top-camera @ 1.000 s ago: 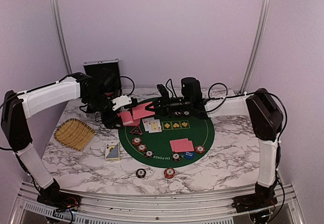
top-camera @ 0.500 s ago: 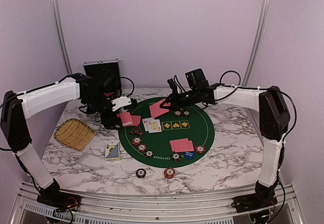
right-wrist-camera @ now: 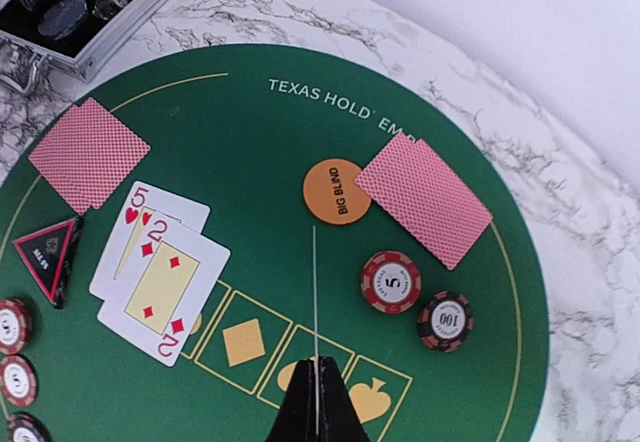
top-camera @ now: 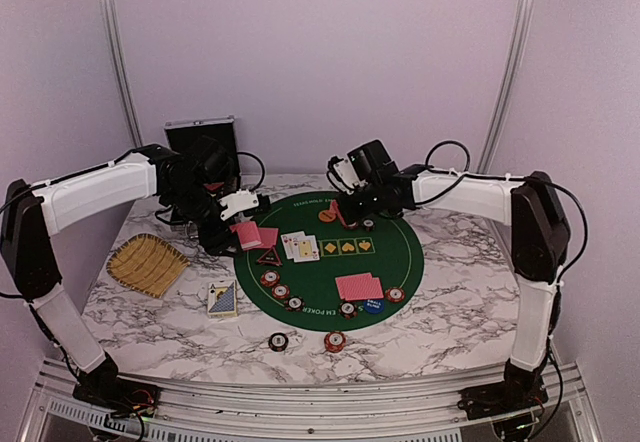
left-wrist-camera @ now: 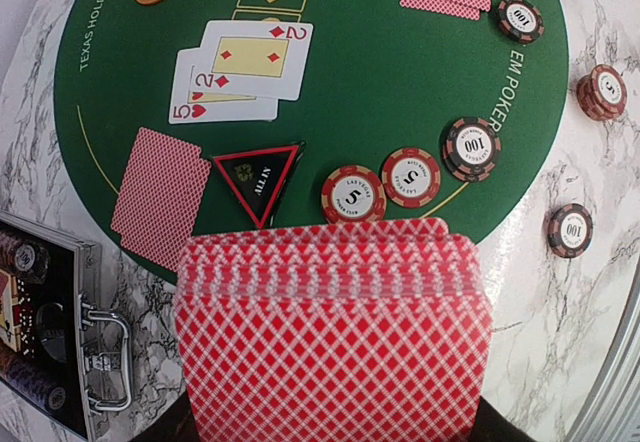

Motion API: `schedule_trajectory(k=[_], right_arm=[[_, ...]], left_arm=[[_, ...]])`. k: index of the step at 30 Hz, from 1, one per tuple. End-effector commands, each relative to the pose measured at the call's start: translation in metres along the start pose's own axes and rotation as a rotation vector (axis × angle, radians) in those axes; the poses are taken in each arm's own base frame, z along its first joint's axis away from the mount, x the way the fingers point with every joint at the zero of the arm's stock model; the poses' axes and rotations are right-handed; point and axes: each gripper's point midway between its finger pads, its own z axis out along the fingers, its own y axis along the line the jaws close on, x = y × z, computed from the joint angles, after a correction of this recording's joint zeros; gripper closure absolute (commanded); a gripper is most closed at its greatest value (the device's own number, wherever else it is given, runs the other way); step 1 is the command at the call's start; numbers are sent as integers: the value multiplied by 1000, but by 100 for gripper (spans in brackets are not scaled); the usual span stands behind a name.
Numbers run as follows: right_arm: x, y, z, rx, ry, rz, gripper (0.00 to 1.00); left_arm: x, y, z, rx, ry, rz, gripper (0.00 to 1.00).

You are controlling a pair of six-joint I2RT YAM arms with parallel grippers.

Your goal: Distribute texas hold em gaming equipment

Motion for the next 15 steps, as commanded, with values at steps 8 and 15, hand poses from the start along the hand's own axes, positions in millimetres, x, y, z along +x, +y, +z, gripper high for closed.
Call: schedule_trajectory(k=[8, 15], right_arm=[[-19, 13, 13, 365, -107, -477, 100], [-7, 24, 36, 379, -77, -592, 100]], left_arm=[[0, 0, -13, -22, -18, 3, 100], [-1, -1, -14, -21, -22, 4, 100]])
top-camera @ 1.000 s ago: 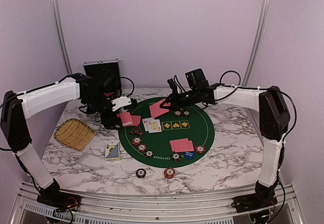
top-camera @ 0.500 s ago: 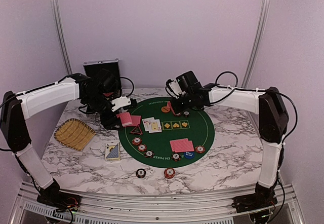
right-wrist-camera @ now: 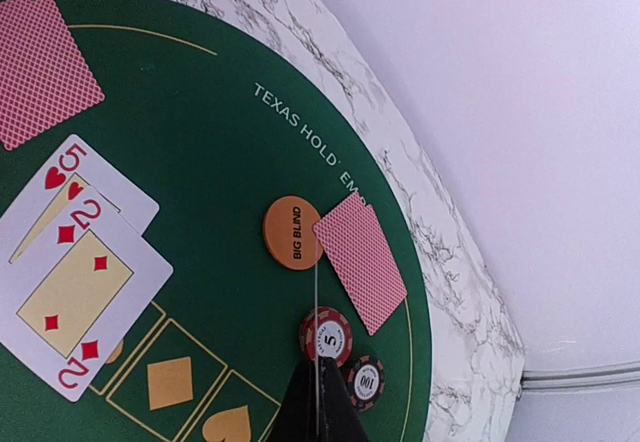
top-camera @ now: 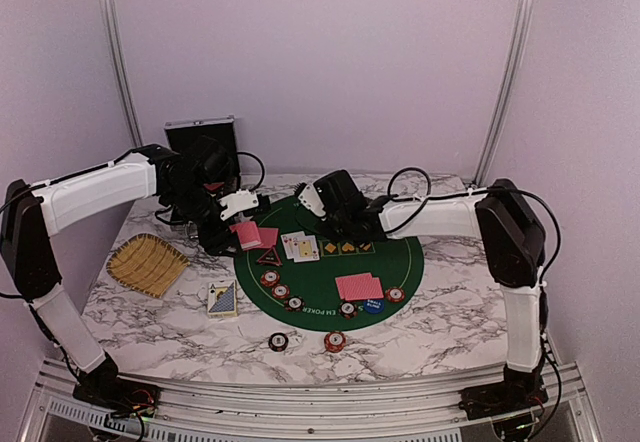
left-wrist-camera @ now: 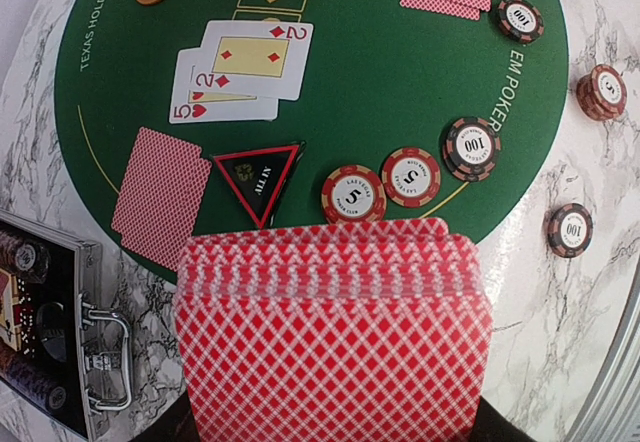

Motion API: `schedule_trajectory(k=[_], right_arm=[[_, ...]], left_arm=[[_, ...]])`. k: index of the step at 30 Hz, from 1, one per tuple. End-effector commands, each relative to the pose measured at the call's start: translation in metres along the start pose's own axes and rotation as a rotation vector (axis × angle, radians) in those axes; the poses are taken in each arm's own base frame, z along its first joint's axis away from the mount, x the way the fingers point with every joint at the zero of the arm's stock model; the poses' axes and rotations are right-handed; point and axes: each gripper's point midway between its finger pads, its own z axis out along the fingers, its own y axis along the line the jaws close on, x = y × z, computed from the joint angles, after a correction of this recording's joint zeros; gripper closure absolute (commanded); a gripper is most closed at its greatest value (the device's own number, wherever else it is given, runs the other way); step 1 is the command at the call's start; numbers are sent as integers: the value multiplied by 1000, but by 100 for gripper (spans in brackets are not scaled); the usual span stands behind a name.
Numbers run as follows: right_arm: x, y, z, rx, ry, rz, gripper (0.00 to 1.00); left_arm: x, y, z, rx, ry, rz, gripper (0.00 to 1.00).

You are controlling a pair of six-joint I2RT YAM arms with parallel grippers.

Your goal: Distribute texas hold em gaming equipment

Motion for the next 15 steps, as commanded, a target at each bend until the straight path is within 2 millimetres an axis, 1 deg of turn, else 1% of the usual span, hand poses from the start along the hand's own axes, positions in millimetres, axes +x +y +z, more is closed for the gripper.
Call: schedule_trajectory(k=[1, 3, 7, 12, 15], right_arm=[[-3, 5, 10, 63, -8, -108, 100], [-2, 15, 12, 48, -12, -139, 100], [-6, 28, 14, 55, -44, -181, 100], [0, 50, 21, -1, -25, -222, 100], [1, 59, 22, -30, -27, -230, 100]], left_arm=[[-1, -1, -14, -20, -23, 5, 100], [-1, -1, -14, -20, -23, 5, 100], [0, 0, -14, -25, -21, 5, 100], [-2, 1, -16, -29, -27, 6, 100], [-2, 1, -16, -30, -26, 6, 100]])
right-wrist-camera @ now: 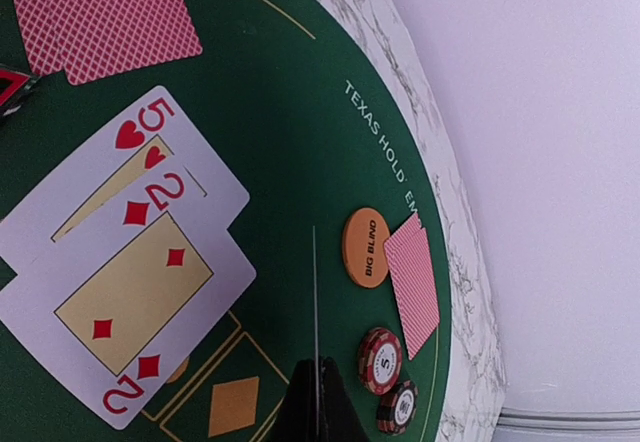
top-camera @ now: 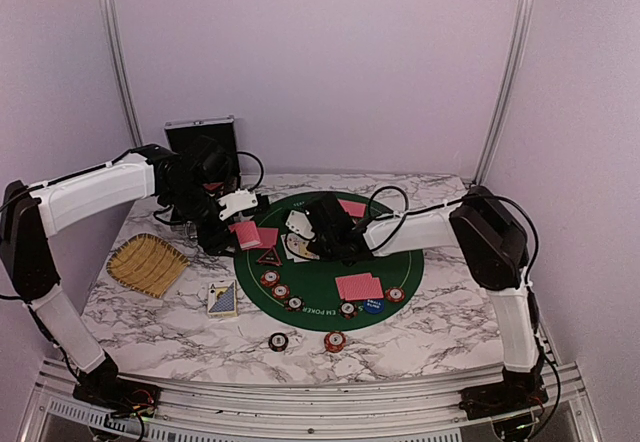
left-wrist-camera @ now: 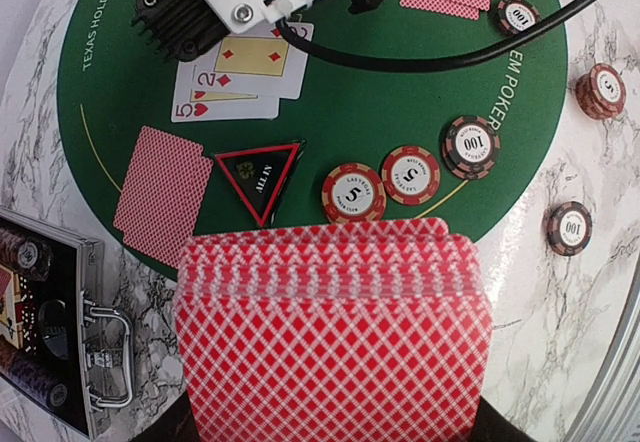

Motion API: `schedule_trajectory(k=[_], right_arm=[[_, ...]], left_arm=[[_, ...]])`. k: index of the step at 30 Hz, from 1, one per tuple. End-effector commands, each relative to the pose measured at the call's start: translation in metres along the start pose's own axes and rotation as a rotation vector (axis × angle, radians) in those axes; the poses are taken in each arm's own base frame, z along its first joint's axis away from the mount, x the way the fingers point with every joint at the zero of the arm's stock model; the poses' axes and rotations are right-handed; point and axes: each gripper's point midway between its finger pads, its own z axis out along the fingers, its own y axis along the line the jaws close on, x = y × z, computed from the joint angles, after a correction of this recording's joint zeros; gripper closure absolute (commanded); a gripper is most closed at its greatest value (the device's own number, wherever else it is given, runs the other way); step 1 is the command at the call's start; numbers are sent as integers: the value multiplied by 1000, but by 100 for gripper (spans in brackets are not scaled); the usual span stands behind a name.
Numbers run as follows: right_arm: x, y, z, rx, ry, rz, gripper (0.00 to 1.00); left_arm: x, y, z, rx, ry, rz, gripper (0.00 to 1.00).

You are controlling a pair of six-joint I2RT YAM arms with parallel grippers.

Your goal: Distribute texas hold em gaming equipment

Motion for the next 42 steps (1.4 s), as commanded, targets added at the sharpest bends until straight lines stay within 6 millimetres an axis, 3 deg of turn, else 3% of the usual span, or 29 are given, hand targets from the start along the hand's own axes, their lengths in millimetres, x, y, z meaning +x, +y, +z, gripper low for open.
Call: schedule_trajectory(k=[1, 11, 21, 25, 28, 33, 42], right_arm=[[-6, 16, 2, -40, -9, -31, 100], [2, 33, -5, -132, -1, -8, 85], [8, 41, -10, -183, 16, 29, 78], [7, 42, -16, -207, 9, 45, 64], [6, 40, -20, -214, 4, 57, 59], [1, 30, -25, -218, -11, 105, 50], [-12, -14, -42, -236, -76, 257, 39]], left_arm=[[-3, 2, -14, -24, -24, 4, 100], [-4, 2, -16, -29, -28, 4, 100], [-5, 2, -16, -28, -30, 2, 100], [-4, 2, -15, -29, -26, 0, 100], [-3, 2, -15, -28, -25, 1, 100], [-4, 2, -15, -26, -27, -1, 100], [-4, 2, -16, -33, -27, 0, 100]])
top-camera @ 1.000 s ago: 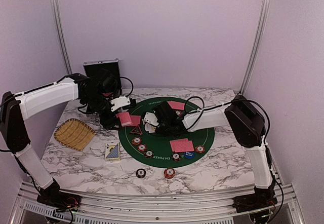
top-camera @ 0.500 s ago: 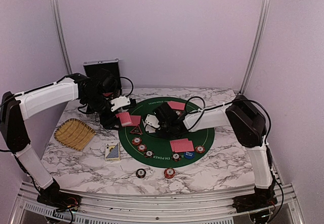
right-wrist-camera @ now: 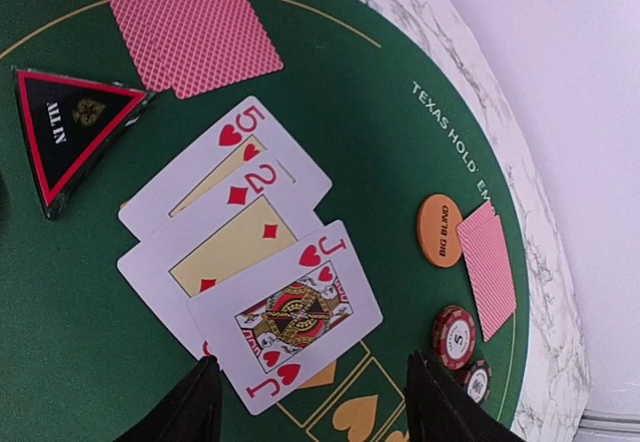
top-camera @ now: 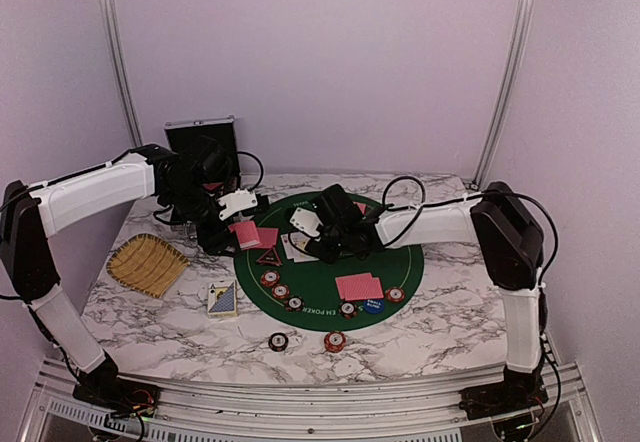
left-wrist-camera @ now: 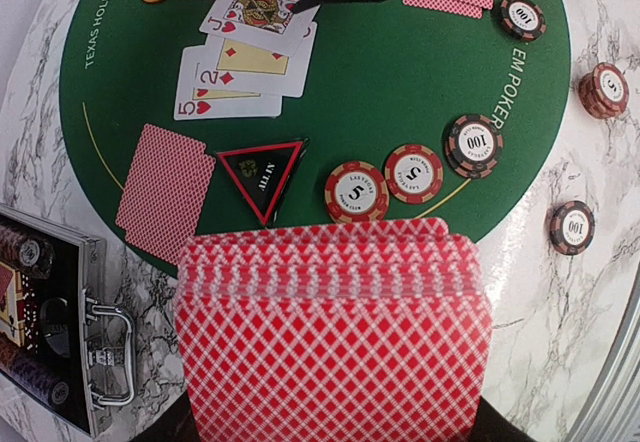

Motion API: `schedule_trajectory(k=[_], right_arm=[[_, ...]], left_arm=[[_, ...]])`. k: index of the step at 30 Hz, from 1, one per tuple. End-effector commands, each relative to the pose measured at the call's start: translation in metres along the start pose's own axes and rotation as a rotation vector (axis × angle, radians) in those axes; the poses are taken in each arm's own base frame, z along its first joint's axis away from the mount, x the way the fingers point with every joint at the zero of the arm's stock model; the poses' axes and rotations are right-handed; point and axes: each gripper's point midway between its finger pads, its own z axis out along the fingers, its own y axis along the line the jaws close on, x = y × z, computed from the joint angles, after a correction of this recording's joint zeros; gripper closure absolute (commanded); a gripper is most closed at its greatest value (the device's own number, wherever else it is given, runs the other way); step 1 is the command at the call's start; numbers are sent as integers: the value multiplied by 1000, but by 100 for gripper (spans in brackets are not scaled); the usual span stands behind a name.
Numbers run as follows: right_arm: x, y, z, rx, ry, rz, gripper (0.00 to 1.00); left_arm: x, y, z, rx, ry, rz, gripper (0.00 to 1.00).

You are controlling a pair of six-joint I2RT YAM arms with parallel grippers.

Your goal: Distribute texas hold em gaming equipment

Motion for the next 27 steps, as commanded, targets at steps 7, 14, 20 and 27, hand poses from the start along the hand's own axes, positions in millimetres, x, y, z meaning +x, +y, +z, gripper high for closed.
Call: schedule_trajectory(k=[7, 14, 20, 27], right_arm=[[-42, -73, -58, -41, -166, 338, 32], [-68, -92, -92, -296, -300, 658, 22], [-71, -71, -94, -564, -269, 868, 15], [-77, -32, -91, -846, -214, 1073, 9]], left_arm=[[-6, 1, -18, -25, -39, -2, 100], [-5, 0, -17, -22, -37, -3, 100], [-6, 1, -18, -24, -40, 0, 100], [-6, 0, -15, -13, -38, -9, 100]])
